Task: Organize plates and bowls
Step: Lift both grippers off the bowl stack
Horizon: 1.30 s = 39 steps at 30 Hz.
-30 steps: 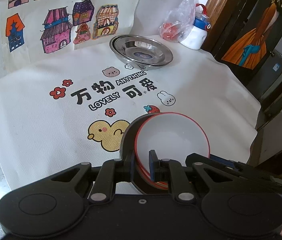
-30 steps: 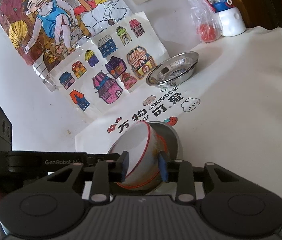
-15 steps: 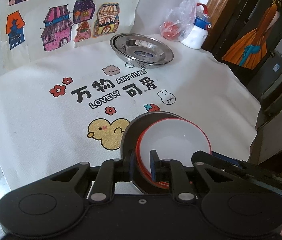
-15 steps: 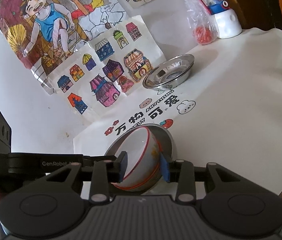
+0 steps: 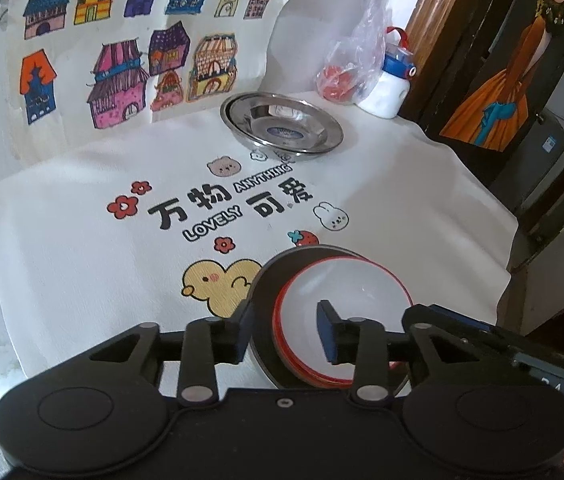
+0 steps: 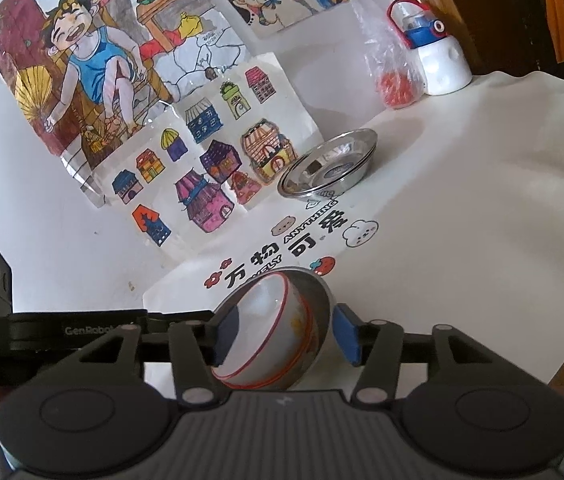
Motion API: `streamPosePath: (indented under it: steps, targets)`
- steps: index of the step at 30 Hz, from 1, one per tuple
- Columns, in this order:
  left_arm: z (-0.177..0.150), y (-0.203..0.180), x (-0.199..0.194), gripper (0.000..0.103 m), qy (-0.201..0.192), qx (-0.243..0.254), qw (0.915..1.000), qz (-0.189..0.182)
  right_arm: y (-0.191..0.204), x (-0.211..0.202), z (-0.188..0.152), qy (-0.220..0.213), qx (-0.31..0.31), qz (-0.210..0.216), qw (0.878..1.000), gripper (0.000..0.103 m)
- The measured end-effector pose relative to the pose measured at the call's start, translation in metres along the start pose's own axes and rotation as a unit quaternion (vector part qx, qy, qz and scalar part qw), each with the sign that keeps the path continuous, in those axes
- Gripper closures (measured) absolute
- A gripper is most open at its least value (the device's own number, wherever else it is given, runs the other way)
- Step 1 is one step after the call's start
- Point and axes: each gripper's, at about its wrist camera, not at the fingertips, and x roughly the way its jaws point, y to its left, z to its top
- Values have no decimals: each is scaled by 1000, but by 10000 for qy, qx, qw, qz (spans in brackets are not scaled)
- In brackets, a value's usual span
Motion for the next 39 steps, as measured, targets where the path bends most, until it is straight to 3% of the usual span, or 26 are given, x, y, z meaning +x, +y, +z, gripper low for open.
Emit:
streamPosePath:
  steps: [5,10,16,28,39]
  targets:
    - [1,4,-3,58,-78,-48,10000,27,-1,-6,1,-117,-20,39,9999,23]
    - [0,5,-9,40,-219,-63,9997,97,-3,-11,3,-204,-40,-4,9998,10]
    - [-1,9,-17,22,-516,-59,9985,191,-5,-18,5,-345,-175,-278,9989,2]
    - [-15,26,-31,2,-981,156,9940,459,-9,-22,0,-162,-694,-952,9929,0]
    - [-34,38,-19,1,-827,133,9953,479,-9,-15,-7,91,-890,-1264,9879,0]
